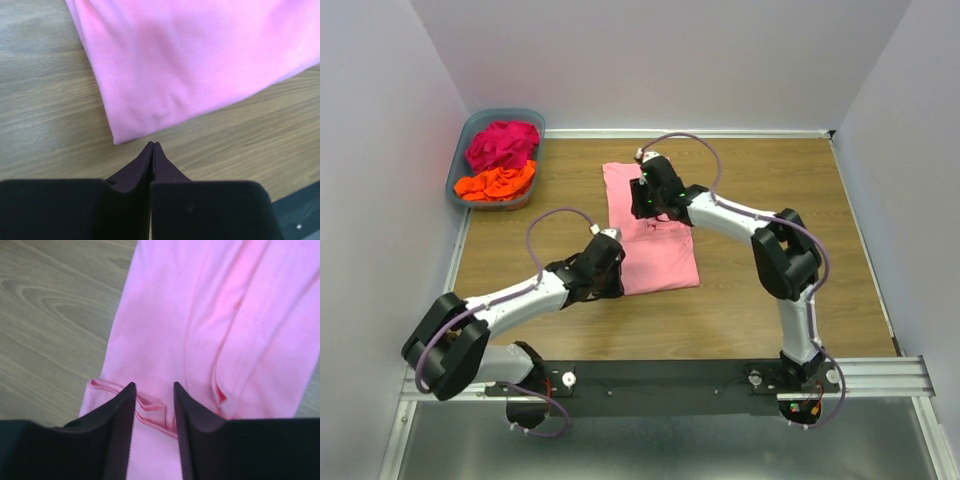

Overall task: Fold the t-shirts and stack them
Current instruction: Fold the tshirt

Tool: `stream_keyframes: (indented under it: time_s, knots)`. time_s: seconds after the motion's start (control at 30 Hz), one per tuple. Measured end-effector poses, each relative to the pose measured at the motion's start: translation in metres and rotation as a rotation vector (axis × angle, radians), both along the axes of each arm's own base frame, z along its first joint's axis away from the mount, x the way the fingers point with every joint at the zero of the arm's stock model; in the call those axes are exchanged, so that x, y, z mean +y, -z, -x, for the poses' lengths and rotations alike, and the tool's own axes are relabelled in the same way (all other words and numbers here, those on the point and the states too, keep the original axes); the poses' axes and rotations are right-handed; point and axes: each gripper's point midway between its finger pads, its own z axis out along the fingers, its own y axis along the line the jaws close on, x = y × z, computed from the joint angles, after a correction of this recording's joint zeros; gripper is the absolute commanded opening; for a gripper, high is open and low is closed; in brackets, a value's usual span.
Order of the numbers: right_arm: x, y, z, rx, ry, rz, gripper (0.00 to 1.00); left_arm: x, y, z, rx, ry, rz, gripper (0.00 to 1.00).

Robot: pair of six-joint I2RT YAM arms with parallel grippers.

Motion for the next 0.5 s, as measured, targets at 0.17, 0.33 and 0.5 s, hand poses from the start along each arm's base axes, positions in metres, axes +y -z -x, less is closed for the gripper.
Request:
stream_keyframes:
  time_s: [0.17,0.33,0.5]
  knots:
    - [-0.042,-0.025,0.011,0.013,0.011,-0.039,0.5,0.005,-0.043,-0.023,-0.088,-0.054,0.083,0.27]
    - [-0.086,-0.045,0.029,0.062,-0.007,-0.132,0.47,0.008,-0.072,-0.053,-0.166,-0.083,0.166,0.27]
    - [-0.111,-0.023,0.041,0.165,-0.04,-0.183,0.37,0.009,-0.046,-0.08,-0.132,-0.078,0.165,0.18]
